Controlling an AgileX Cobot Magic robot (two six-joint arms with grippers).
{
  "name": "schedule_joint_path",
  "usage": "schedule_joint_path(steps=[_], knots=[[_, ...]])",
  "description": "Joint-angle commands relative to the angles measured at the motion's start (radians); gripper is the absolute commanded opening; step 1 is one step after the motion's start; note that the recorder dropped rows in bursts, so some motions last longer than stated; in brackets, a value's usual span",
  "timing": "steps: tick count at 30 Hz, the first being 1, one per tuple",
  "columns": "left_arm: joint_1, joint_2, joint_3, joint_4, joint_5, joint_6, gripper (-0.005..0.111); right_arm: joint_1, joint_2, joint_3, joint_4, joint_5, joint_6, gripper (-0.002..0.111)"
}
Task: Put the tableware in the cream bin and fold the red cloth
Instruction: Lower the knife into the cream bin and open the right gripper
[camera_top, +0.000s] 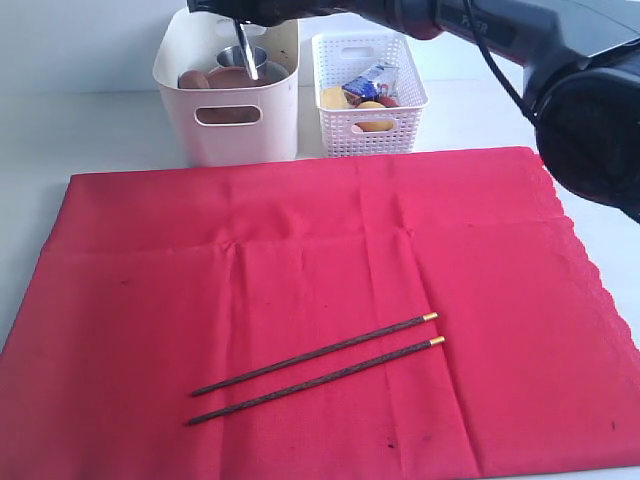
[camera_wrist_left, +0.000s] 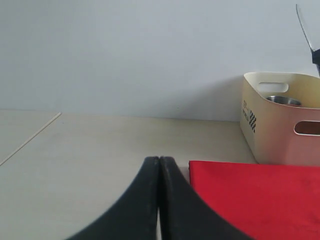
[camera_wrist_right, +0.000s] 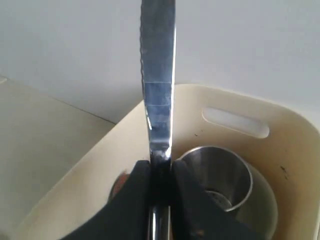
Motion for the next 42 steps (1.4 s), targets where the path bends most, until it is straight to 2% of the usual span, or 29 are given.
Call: schedule_joint_path(steps=[1, 23, 25, 28, 38, 40, 42], knots=[[0.001, -0.004, 0.002, 0.006, -0.002, 0.004, 0.0, 0.0, 0.01, -0.013, 0.006, -0.026, -0.002, 0.0], [0.001, -0.004, 0.002, 0.006, -0.002, 0.004, 0.0, 0.0, 0.056, -0.013, -0.022, -0.047, -0.002, 0.0], [0.001, -0.004, 0.002, 0.006, -0.002, 0.004, 0.0, 0.0, 0.057, -0.013, -0.022, -0.047, -0.002, 0.004], [0.001, -0.004, 0.002, 0.006, -0.002, 0.004, 0.0, 0.0, 0.057, -0.013, -0.022, -0.047, -0.002, 0.015], [0.001, -0.004, 0.002, 0.006, -0.002, 0.004, 0.0, -0.004, 0.047, -0.013, -0.022, -0.028, -0.002, 0.061], [0.001, -0.004, 0.002, 0.006, -0.002, 0.004, 0.0, -0.007, -0.001, -0.013, -0.022, 0.07, -0.004, 0.065], [0.001, -0.004, 0.002, 0.006, -0.002, 0.004, 0.0, -0.007, -0.066, -0.013, -0.048, 0.169, -0.062, 0.063]])
